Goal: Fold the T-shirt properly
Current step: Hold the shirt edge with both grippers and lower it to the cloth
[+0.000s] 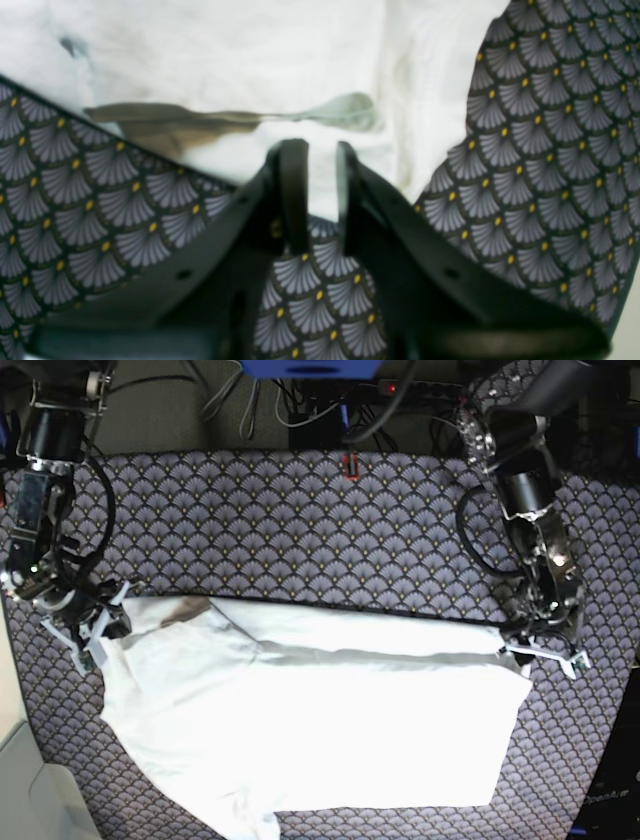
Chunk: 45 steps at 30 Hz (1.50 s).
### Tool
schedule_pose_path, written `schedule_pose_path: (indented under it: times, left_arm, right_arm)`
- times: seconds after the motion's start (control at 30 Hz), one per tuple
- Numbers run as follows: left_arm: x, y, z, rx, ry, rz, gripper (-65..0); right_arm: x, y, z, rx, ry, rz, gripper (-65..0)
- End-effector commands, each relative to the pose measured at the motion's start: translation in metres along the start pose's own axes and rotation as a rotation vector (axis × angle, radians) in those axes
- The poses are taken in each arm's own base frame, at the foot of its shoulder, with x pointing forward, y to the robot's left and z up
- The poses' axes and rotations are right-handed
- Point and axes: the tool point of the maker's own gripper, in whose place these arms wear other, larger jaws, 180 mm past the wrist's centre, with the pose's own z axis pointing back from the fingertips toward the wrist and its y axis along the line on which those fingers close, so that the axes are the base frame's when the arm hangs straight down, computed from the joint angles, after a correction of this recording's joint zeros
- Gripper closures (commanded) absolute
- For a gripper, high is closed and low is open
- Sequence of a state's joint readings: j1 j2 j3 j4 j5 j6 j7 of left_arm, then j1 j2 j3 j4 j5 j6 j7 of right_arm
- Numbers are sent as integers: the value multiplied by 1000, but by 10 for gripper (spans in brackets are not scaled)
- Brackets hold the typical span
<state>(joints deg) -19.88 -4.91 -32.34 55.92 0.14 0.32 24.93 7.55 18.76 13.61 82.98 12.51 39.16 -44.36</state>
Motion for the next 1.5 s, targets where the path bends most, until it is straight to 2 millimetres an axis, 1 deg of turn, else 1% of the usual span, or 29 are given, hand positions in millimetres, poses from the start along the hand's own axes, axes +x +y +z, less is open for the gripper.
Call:
schedule_pose_path:
  times: [0.0,0.07,0.2,0.27,0.33,0.37,0.43,0.5,0.53,0.6,0.63,0.7,0.87,0.93,0.97,1.03,1.1,1.13,1.2,1.27,1.33,1.47]
  left_arm:
    - [22,-14,-2,-30,-56,-12,-418]
    - [13,-19,-6,-39,-49,-29,-418]
    - [4,-21,-10,-41,-51,-33,-418]
    - [1,-21,-12,-41,-53,-31,-418]
    - [5,-23,-13,-43,-61,-26,-415]
    - [5,-23,-13,-42,-61,-25,-403]
    - [4,-24,-13,-44,-58,-28,-328]
    - [4,-24,-13,-44,-53,-29,-196]
    - [4,-24,-13,-44,-53,-29,-125]
    - [4,-24,-13,-43,-51,-28,-2]
    - [4,-24,-13,-44,-53,-28,0]
    - [5,-24,-13,-43,-54,-27,-24]
    - [7,-24,-12,-43,-57,-30,-26]
    - [7,-24,-12,-42,-58,-30,-26]
    - [8,-24,-12,-43,-61,-31,-26]
    - [9,-24,-12,-43,-64,-33,-26]
    - [9,-24,-12,-43,-64,-33,-26]
    - [9,-24,-12,-43,-62,-33,-26]
    - [8,-25,-12,-44,-61,-32,-26]
    - [8,-25,-12,-44,-61,-32,-26]
    - [8,-25,-12,-44,-61,-32,-26]
    - [8,-25,-12,-43,-61,-33,-26]
  right_arm:
    - [18,-10,7,-18,-51,21,-115]
    - [17,-13,8,-23,-48,26,-115]
    - [17,-15,9,-28,-47,28,-115]
    - [14,-25,14,-51,-43,5,-115]
    - [6,-36,20,-76,-17,-20,-115]
    - [4,-41,22,-89,-5,-34,-115]
    - [-2,-49,27,-109,16,-58,-115]
    - [-5,-52,28,-116,28,-69,-115]
    - [-6,-51,27,-114,30,-71,-115]
    - [-7,-49,27,-109,31,-70,-115]
    - [-9,-47,26,-106,33,-72,-115]
    - [-8,-43,23,-97,30,-79,-115]
    - [-9,-41,22,-91,32,-82,-115]
    - [-14,-38,16,-77,40,-103,-116]
    - [-19,-38,13,-69,53,-116,-118]
    - [-21,-41,7,-60,62,-141,-140]
    - [-25,-42,1,-47,78,-164,-181]
    - [-27,-42,-1,-41,85,-175,-205]
    - [-24,-45,-5,-39,89,-185,-265]
    - [-24,-50,-3,-46,88,-183,-310]
    - [-23,-50,-4,-46,84,-185,-328]
    - [-22,-51,-4,-46,80,-185,-331]
